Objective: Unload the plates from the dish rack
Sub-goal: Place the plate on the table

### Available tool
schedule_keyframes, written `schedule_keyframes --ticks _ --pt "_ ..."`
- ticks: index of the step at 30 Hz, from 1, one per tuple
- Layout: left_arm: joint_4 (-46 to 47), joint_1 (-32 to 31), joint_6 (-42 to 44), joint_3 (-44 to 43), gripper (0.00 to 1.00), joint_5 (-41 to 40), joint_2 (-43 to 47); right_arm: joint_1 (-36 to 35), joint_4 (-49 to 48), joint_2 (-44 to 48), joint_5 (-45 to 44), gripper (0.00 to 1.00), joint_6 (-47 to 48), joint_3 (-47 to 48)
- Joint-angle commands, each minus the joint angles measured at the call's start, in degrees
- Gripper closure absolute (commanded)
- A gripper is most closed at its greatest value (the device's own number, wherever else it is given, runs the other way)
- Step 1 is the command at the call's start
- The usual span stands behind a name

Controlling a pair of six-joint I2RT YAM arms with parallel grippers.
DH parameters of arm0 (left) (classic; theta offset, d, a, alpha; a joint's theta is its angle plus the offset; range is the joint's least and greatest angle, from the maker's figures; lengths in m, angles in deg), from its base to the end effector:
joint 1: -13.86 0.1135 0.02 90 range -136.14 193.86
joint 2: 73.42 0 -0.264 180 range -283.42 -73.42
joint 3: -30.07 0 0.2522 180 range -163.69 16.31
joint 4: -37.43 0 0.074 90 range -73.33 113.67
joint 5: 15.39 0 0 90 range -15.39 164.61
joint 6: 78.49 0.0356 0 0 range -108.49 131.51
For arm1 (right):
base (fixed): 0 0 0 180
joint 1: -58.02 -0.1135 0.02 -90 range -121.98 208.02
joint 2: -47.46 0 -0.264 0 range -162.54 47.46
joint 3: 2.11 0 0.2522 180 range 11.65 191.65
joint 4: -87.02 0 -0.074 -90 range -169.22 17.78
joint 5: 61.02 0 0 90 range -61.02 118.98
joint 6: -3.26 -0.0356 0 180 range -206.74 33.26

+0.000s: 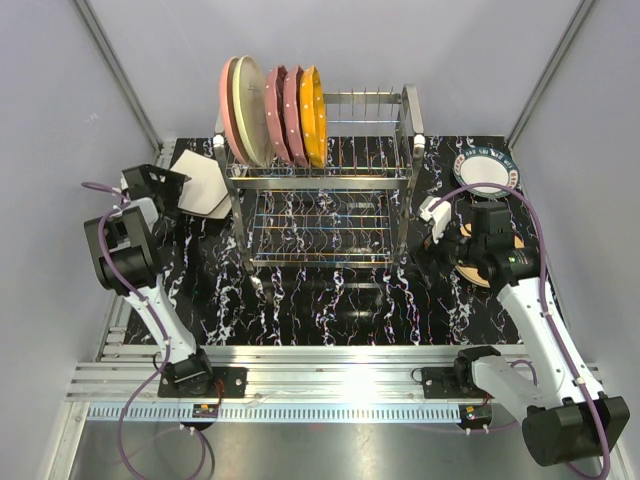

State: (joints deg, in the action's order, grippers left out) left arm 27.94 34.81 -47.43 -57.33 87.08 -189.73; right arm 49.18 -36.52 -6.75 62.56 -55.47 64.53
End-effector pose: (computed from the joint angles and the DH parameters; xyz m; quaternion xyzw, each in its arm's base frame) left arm 0.4165 0.1512 0.1607 -0.5384 0.7165 -0.2333 0.3773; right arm 0.1812 0.0481 0.3099 -0.4082 0.7892 0.1881 0.4184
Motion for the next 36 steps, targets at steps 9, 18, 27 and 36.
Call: schedule_keyframes --ticks 9,18,27,36 --pt "-14.99 0.32 4.97 -2.20 0.05 -2.10 1.70 0.40 -1.39 2.10 0.96 0.00 0.99 0.03" --pt "-17.01 0.32 6.20 -1.06 0.04 -1.13 2.76 0.49 -1.21 3.15 1.40 0.00 1.17 0.03" --pt "-22.72 0.06 6.47 -1.68 0.04 -2.97 2.58 0.40 -1.04 4.03 2.19 0.00 1.43 -0.15" --pt "-22.91 -0.29 6.55 -2.38 0.04 -1.84 3.20 0.40 -0.95 4.47 2.36 0.00 1.52 -0.15"
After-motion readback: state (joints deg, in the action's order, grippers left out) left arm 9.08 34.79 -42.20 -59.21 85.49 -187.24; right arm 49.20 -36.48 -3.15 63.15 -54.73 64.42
